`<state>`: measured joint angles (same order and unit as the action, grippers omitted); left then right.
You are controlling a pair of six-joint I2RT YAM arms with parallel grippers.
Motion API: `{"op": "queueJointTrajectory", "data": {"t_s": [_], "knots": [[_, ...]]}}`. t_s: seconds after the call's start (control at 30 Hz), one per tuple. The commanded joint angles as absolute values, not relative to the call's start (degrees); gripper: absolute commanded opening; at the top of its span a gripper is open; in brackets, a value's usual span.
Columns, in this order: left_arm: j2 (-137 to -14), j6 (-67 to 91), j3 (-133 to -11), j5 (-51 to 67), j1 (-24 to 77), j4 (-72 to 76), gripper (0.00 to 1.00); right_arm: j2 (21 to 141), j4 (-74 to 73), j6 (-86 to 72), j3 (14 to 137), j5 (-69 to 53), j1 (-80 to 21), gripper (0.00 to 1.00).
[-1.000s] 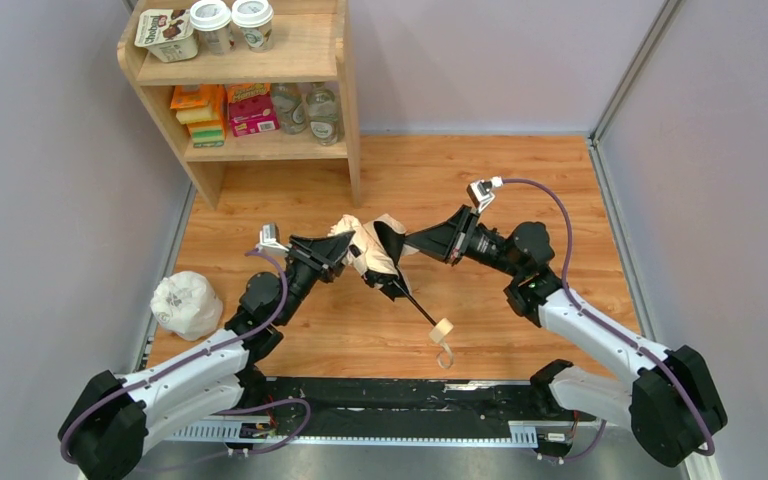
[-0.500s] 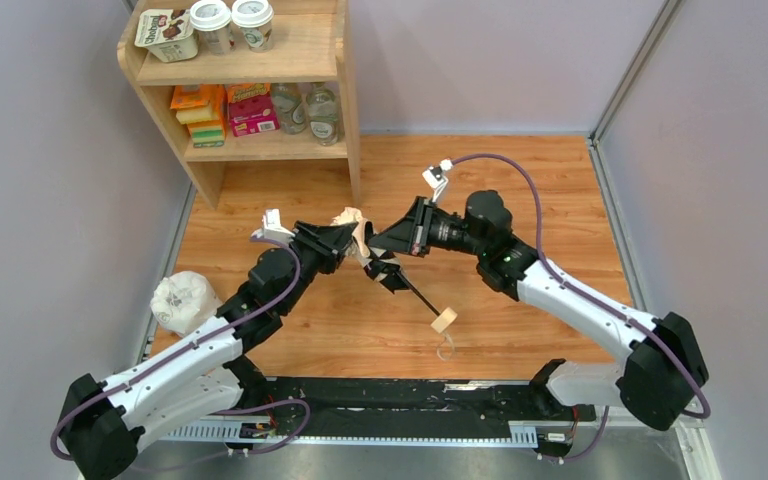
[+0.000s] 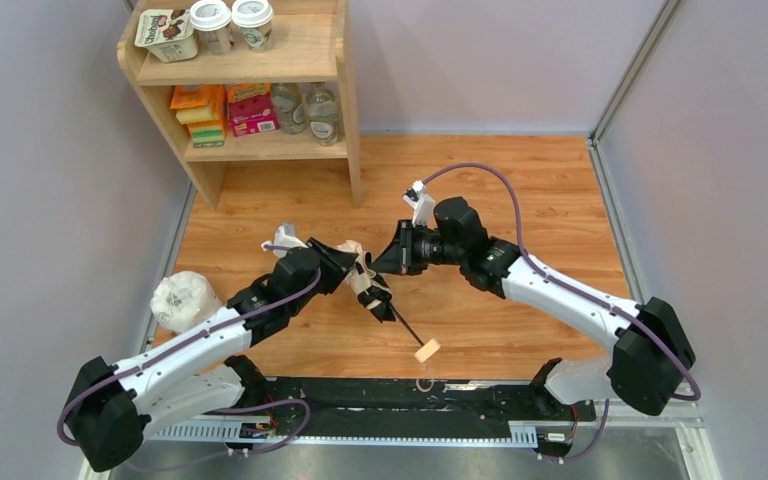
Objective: Put away the umbrella
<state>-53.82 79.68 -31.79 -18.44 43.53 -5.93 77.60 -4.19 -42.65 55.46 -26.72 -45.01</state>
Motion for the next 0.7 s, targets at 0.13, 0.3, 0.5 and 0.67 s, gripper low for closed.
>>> {"op": "queueJointTrajectory", "data": {"t_s": [0.13, 0.3, 0.5, 0.67], "knots": [[-45.37, 87.54, -26.28, -23.73, 43.15, -8.87, 0.0, 68.74, 5.35, -42.71, 50.2, -29.62, -46.67, 0.0], [-41.23, 88.33, -27.07, -24.96, 42.98, -11.95, 0.0, 63.11, 5.81, -42.81, 48.78, -28.65, -46.76, 0.0], [-43.15, 90.18, -28.12, -23.91, 42.54, -12.83, 0.0, 60.82, 5.01, -39.91, 48.43, -30.67, -46.85, 0.0], [-45.7, 90.18, -31.72, -22.59, 41.75, -16.16, 0.0, 58.45, 5.29, -37.01, 47.11, -34.01, -46.85, 0.0]]}}
